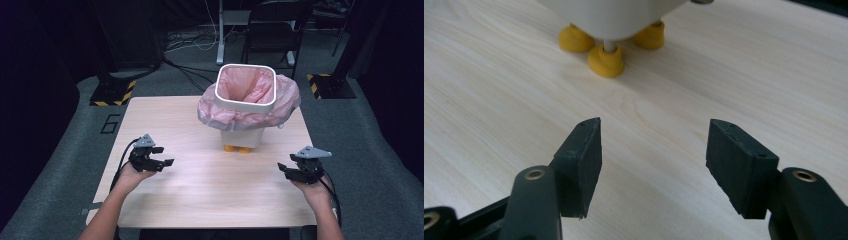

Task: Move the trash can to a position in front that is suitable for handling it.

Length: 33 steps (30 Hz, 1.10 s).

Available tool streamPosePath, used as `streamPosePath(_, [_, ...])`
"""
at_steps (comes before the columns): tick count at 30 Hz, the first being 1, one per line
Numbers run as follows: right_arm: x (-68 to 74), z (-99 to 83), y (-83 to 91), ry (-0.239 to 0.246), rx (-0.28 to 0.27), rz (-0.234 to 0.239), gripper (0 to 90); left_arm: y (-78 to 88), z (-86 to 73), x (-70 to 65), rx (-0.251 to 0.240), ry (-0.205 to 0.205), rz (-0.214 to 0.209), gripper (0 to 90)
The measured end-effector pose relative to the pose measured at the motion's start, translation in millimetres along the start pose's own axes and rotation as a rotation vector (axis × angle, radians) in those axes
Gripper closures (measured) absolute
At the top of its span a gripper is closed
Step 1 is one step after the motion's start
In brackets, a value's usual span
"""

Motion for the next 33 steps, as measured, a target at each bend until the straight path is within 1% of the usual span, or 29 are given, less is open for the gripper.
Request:
streamPosePath(3, [1.6, 11.4, 2.0, 0.016, -0.022, -0.009, 37.8, -1.9, 15.6, -4.0, -0.016, -0.005, -0.016, 28.2])
streamPosePath(5, [2.7, 18.1, 1.2, 0.005, -0.024, 0.002, 37.9, -2.9, 26.9, -6.5, -0.037, -0.006, -0.021, 28.3])
streamPosePath(8, [0.9, 27.7, -0.9, 0.000, -0.028, -0.006, 37.8, -5.0, 42.2, -9.0, -0.055, -0.003, -0.028, 28.8])
streamPosePath(10, [-2.0, 33.8, -1.3, 0.004, -0.030, -0.021, 37.9, -7.5, 50.5, -11.0, -0.051, -0.014, -0.034, 30.2])
streamPosePath(11, [-3.5, 36.8, -1.0, 0.000, -0.037, -0.027, 37.9, -7.5, 50.5, -11.0, -0.051, -0.014, -0.034, 30.5])
streamPosePath(12, [-5.2, 39.9, -0.6, -0.005, -0.045, -0.029, 38.0, -10.5, 57.7, -12.9, -0.049, -0.027, -0.035, 31.0])
streamPosePath(13, [-6.4, 42.5, -0.3, -0.012, -0.052, -0.028, 38.6, -11.9, 61.0, -13.3, -0.048, -0.032, -0.033, 31.4])
streamPosePath(18, [-11.8, 52.9, 0.3, -0.030, -0.070, -0.019, 40.1, -19.4, 73.7, -15.3, -0.054, -0.035, -0.037, 31.9])
streamPosePath(21, [-11.5, 58.6, -0.5, -0.028, -0.075, -0.007, 40.1, -23.6, 79.6, -16.2, -0.062, -0.038, -0.034, 32.3])
streamPosePath(23, [-10.8, 62.4, -1.9, -0.016, -0.072, -0.005, 40.1, -25.3, 81.7, -16.2, -0.065, -0.034, -0.040, 32.7])
streamPosePath(24, [-10.4, 64.4, -2.4, -0.007, -0.074, -0.007, 40.1, -28.7, 85.5, -16.0, -0.059, -0.030, -0.039, 32.5])
streamPosePath(27, [-9.3, 69.6, -4.4, 0.014, -0.070, -0.017, 39.6, -32.1, 93.5, -18.6, -0.065, -0.032, -0.047, 32.4])
streamPosePath(28, [-9.0, 71.2, -4.8, 0.019, -0.072, -0.019, 39.6, -32.6, 96.5, -19.8, -0.074, -0.035, -0.047, 32.4])
streamPosePath(31, [-9.1, 75.4, -6.0, 0.028, -0.071, -0.022, 39.7, -35.3, 103.7, -23.1, -0.079, -0.039, -0.052, 32.4])
streamPosePath(33, [-9.7, 77.9, -6.3, 0.032, -0.073, -0.020, 40.1, -36.6, 105.8, -24.3, -0.081, -0.041, -0.053, 32.5])
Point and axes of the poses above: each handheld gripper's, and its own axes: y roughly backward along the jaws, z roughly out of its top, x roughly to its left, the point moved 8 cm from there along -y, roughly forward along the jaws, and after that the axes turned 4 degrees about y, right-handed, at the moved point
